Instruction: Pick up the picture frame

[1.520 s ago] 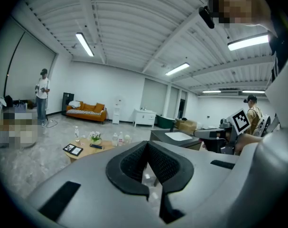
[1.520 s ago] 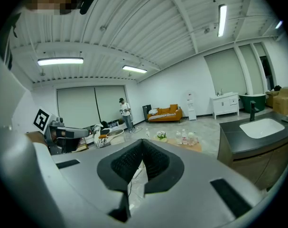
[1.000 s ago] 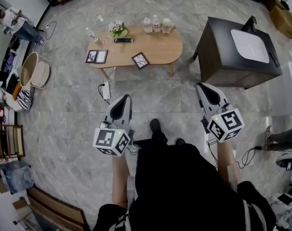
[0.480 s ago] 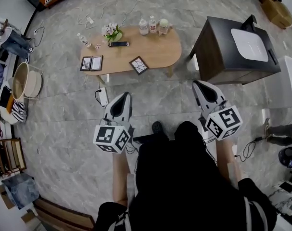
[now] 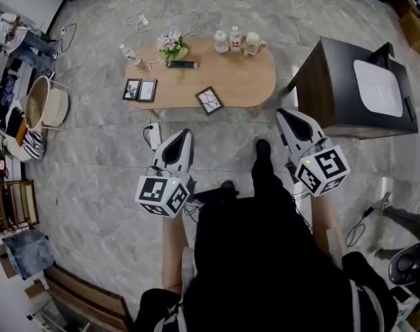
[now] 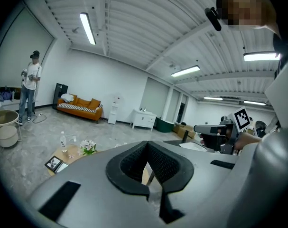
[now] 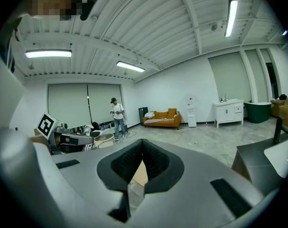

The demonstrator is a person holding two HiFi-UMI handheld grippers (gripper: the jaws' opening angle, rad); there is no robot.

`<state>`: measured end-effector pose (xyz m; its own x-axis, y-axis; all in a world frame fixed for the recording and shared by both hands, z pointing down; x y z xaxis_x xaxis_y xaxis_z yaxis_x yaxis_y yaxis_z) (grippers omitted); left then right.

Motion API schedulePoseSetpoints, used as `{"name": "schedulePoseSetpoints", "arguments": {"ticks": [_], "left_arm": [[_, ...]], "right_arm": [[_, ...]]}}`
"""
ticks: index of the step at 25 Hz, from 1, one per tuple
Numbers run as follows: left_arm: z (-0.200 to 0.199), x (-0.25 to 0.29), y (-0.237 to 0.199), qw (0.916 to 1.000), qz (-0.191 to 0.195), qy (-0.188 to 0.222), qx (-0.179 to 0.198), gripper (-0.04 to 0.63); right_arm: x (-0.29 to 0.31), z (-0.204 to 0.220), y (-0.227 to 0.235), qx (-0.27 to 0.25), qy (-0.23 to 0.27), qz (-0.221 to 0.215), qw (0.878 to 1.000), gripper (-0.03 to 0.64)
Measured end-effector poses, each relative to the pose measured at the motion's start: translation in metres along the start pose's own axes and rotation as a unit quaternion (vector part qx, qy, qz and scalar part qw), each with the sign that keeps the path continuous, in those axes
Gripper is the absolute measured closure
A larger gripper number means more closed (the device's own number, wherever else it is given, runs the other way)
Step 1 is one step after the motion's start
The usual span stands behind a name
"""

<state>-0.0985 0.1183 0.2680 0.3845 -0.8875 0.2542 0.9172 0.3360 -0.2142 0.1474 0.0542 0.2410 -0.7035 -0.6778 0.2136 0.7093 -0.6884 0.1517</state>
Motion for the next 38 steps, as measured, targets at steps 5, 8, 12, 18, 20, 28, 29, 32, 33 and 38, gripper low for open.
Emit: {"name": "schedulePoseSetpoints", "arguments": {"ticks": [5,8,12,18,20,28,29,32,33,38], "left_arm": [[-0.025,0.051,-0.004,0.9989,-0.044,0.011,-0.012,0.583],[-0.034,0.079,-0.001,0.9969,-0.069,0.021,-0.030,0.583],[-0.036,0.113,0.011,0.9925,-0.109,0.021,-0.051,0.583],[-0.026,0.145,0.006,0.9855,-0.150,-0.002,-0.079,0.583],[-0.019,0.149,0.002,0.9843,-0.153,-0.012,-0.086,0.583],[0.028,0.156,-0.040,0.9791,-0.140,-0.031,-0.145,0.583],[0.033,0.157,-0.049,0.9786,-0.136,-0.030,-0.151,0.583],[0.046,0.162,-0.074,0.9794,-0.125,-0.035,-0.155,0.583],[0.051,0.164,-0.082,0.9797,-0.119,-0.038,-0.157,0.583],[0.079,0.179,-0.122,0.9773,-0.082,-0.059,-0.186,0.581]], "right_arm": [[0.047,-0.016,0.053,0.001,-0.004,-0.053,0.999,0.603],[0.067,-0.025,0.082,-0.002,-0.008,-0.090,0.996,0.603],[0.092,-0.027,0.119,-0.003,-0.030,-0.142,0.989,0.604],[0.135,-0.017,0.146,0.000,-0.066,-0.194,0.979,0.603],[0.146,-0.013,0.148,0.001,-0.075,-0.204,0.976,0.603],[0.172,0.026,0.133,0.003,-0.123,-0.214,0.969,0.603],[0.176,0.028,0.129,0.003,-0.125,-0.210,0.970,0.603],[0.190,0.031,0.120,0.006,-0.116,-0.187,0.976,0.603],[0.195,0.030,0.117,0.006,-0.111,-0.179,0.978,0.603],[0.222,0.033,0.098,-0.002,-0.120,-0.153,0.981,0.603]]}}
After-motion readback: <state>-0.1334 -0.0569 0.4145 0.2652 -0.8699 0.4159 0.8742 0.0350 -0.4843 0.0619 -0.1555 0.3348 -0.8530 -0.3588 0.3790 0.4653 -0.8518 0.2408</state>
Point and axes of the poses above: the fingertips, and each gripper's own axes: x forward along the fingers, y to its right, z out of its underside, the point moved 4 cm from there along -x, backward along the fingers, and after that the axes turned 1 degree about x, right-handed, at the moved point
